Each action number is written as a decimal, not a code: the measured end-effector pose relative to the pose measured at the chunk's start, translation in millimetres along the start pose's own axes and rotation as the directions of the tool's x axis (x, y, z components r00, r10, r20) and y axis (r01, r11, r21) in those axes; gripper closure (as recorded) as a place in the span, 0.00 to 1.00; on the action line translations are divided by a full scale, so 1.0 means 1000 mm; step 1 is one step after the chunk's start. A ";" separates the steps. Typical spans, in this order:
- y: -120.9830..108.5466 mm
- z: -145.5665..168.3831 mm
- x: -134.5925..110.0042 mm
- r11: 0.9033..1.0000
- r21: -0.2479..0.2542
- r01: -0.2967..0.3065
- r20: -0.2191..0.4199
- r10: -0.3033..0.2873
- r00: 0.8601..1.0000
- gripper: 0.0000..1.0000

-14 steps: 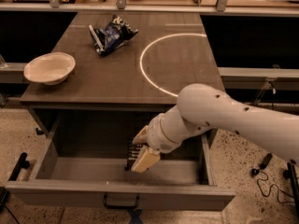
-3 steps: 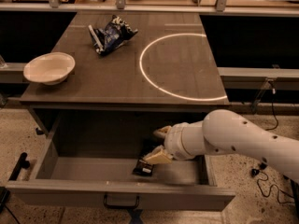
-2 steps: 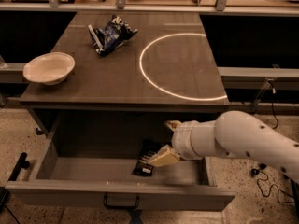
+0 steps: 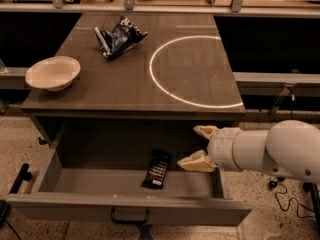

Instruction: Place rxbar chocolate into top drawer

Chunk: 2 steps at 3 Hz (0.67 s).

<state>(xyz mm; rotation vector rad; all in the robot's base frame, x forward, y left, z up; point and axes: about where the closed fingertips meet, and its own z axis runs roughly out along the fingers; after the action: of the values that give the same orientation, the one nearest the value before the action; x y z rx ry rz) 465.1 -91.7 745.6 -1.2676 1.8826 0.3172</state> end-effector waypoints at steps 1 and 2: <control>-0.009 -0.031 -0.006 1.000 -0.011 0.022 0.014 -0.021 1.000 0.17; -0.005 -0.056 -0.014 0.997 -0.071 0.041 0.052 -0.037 0.998 0.00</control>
Offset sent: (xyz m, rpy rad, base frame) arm -0.0418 -0.0398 0.0706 0.0807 0.0248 0.1749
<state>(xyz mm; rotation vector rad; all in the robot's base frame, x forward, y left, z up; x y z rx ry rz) 444.2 -118.9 792.0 -1.3307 1.8156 0.3958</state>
